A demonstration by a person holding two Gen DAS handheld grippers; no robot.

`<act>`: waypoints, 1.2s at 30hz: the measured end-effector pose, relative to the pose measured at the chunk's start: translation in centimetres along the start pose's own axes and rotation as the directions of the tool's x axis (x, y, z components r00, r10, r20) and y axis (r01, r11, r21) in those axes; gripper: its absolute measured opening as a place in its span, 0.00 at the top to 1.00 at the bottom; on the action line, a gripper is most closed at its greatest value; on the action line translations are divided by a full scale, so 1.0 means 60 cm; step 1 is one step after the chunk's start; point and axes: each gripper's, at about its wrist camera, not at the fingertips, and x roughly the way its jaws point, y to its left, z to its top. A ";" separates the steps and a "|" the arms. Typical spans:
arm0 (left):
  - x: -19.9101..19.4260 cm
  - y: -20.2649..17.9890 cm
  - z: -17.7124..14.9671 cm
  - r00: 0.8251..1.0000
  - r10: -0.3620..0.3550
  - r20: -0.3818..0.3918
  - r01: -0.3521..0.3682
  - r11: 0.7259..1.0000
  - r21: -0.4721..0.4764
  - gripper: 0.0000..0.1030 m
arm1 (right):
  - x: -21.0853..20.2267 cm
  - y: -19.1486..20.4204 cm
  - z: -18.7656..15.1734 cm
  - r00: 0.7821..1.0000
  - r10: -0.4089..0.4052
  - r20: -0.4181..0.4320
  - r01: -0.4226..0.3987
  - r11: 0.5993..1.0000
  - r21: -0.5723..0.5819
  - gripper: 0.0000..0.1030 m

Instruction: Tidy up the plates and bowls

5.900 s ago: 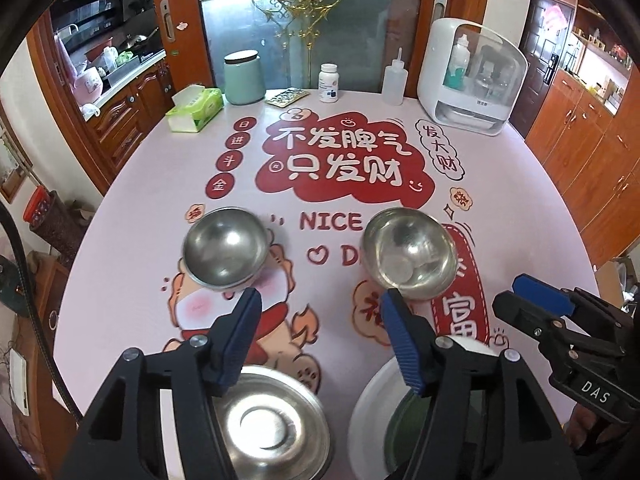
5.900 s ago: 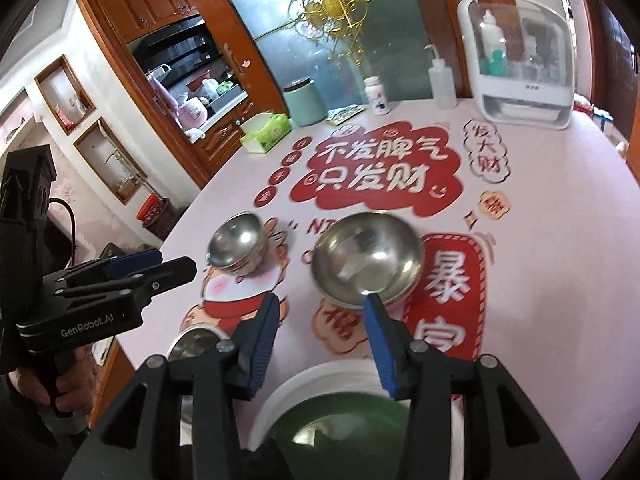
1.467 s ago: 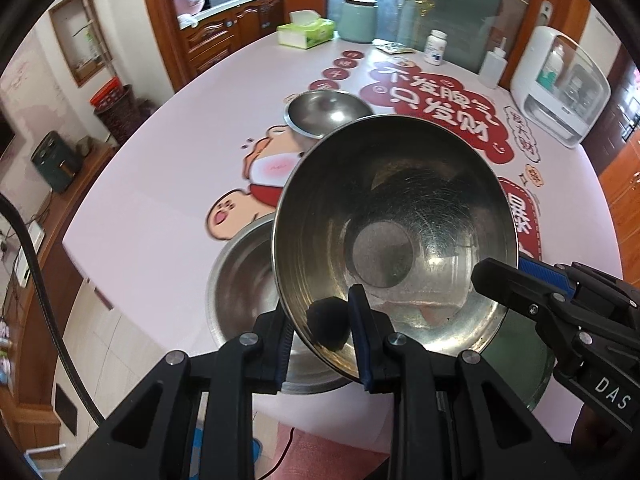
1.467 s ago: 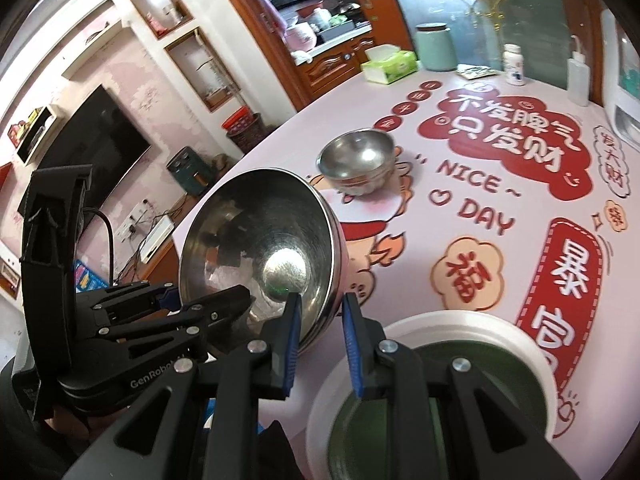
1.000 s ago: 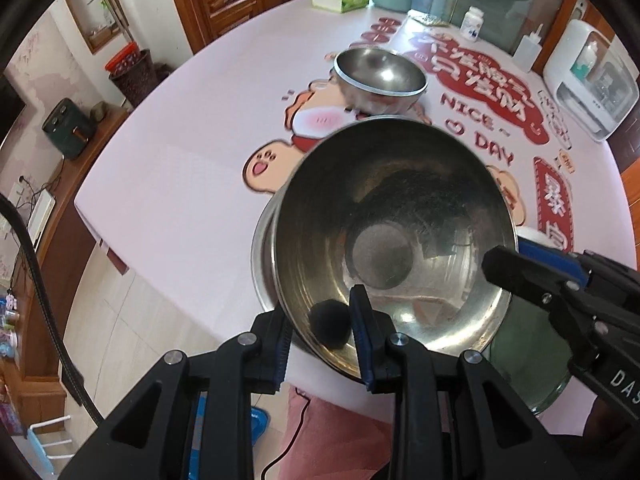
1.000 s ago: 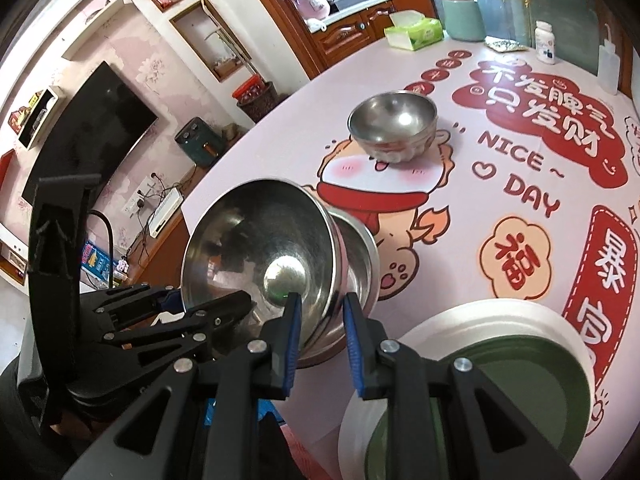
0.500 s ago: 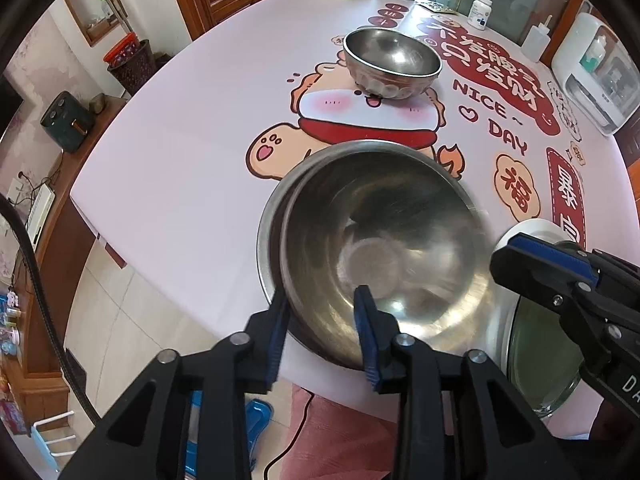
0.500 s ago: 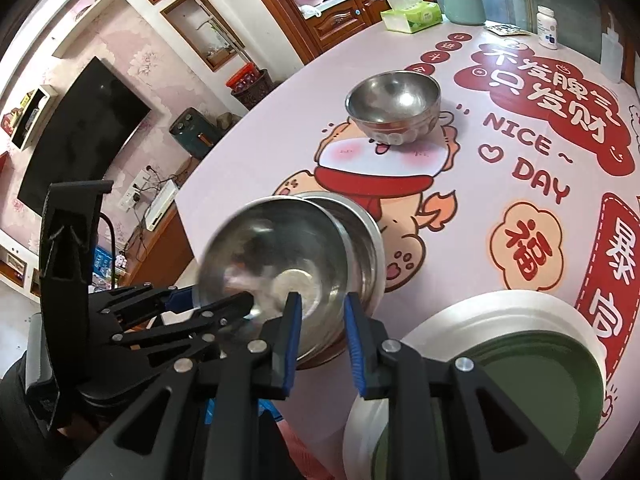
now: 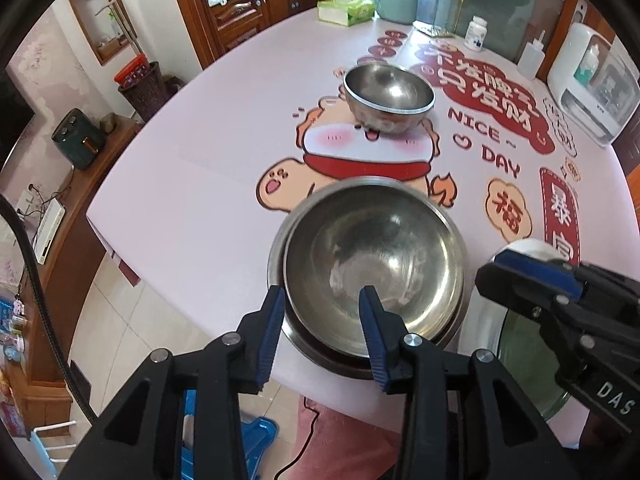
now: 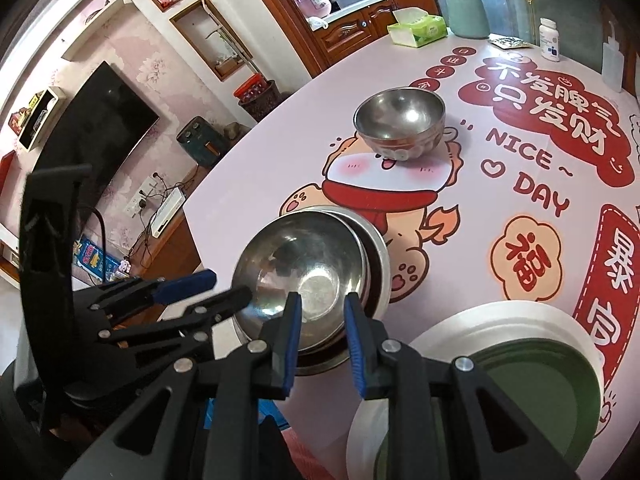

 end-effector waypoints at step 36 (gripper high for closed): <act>-0.040 0.019 0.196 0.986 -0.062 0.156 0.029 0.978 0.206 0.31 | -0.032 -0.050 0.085 0.962 -0.164 0.218 0.085 0.939 0.333 0.57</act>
